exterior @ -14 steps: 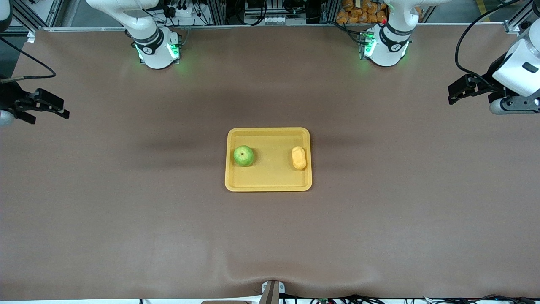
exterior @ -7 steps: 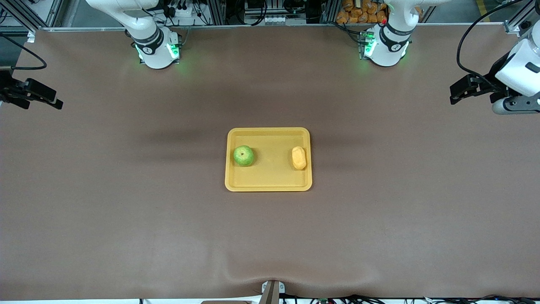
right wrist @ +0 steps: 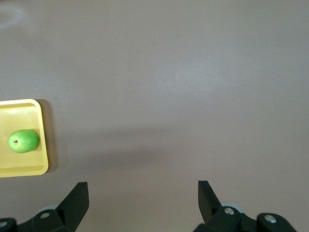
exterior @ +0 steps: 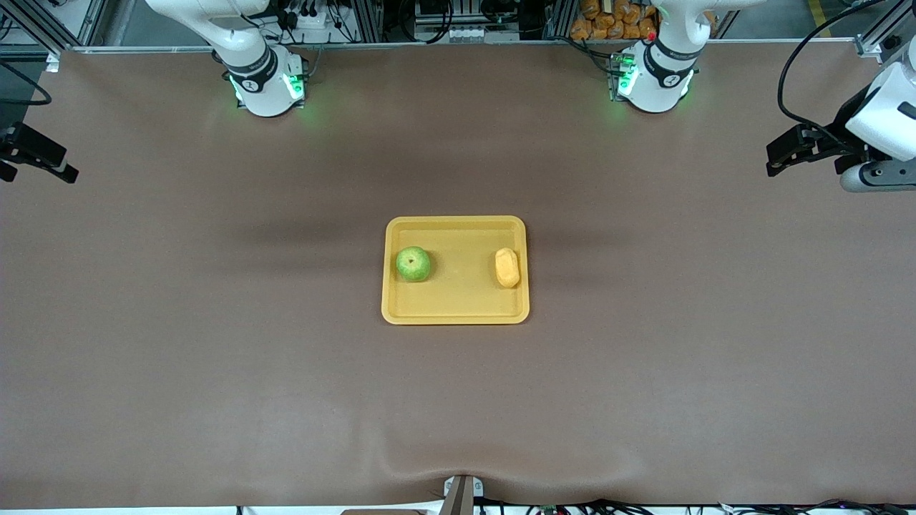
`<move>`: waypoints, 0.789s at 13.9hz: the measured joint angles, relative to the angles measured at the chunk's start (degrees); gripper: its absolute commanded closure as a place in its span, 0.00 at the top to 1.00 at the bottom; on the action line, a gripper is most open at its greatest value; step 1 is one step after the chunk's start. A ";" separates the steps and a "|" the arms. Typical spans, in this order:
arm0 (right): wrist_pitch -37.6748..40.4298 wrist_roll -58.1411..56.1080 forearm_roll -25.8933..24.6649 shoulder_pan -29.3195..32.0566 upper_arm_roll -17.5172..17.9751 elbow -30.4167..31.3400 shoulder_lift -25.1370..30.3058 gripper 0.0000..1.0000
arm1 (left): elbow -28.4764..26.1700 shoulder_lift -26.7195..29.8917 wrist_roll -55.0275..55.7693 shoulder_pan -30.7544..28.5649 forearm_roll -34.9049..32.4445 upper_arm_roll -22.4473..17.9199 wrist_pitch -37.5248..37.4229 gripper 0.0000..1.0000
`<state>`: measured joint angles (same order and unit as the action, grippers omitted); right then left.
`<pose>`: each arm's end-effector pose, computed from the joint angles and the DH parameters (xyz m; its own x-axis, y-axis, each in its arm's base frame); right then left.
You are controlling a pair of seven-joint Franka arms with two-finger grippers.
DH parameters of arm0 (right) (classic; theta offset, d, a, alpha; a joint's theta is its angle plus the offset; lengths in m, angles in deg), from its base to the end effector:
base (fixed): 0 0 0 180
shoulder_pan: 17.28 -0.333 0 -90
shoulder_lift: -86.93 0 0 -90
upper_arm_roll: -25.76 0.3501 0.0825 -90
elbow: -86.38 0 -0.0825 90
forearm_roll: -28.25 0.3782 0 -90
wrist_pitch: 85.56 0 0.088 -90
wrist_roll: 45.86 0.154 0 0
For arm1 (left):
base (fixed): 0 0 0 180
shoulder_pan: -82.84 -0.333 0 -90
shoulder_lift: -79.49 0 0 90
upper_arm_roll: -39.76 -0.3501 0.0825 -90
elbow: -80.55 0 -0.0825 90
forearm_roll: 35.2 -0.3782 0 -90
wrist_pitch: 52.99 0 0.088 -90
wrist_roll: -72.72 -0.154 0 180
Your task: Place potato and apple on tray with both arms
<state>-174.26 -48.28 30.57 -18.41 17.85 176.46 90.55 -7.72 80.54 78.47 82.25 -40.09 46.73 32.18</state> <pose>0.5235 -0.0584 0.6427 0.9963 -0.0751 0.0405 -0.0732 -0.9962 -0.0474 0.5304 -0.0462 0.6288 0.9996 -0.0041 -0.0267 -0.0065 -0.9959 -0.0905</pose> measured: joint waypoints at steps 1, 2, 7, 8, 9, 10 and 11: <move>0.00 0.00 -0.49 0.02 0.00 -0.38 -0.32 1.00 | 0.01 0.00 0.00 0.00 0.00 -0.01 0.00 1.00; 0.00 0.00 -0.73 0.04 -0.01 -0.59 -0.61 1.00 | 0.03 0.00 0.00 0.00 0.00 -0.03 0.00 1.00; 1.79 0.00 -0.86 0.06 -0.04 -0.71 -1.25 1.00 | 0.03 0.00 0.00 0.00 0.00 -0.14 0.00 1.00; 2.06 0.00 -0.85 0.06 -0.04 -0.71 -1.25 1.00 | 0.03 0.00 0.00 -0.01 0.00 -0.15 0.00 1.00; 2.14 0.00 -0.85 0.06 -0.03 -0.71 -1.25 1.00 | 0.03 0.00 0.01 -0.06 0.00 -0.15 0.00 1.00; 2.17 0.00 -0.84 0.06 0.00 -0.71 -1.25 1.00 | 0.04 0.00 0.04 -0.14 0.00 -0.16 0.00 1.00; 2.19 0.00 -0.83 0.06 0.04 -0.71 -1.25 1.00 | 0.06 0.00 0.04 -0.24 0.00 -0.18 0.00 1.00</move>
<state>-172.07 -48.28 29.73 -18.35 17.88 175.75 89.30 -7.66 80.54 78.52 82.01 -40.09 46.55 32.17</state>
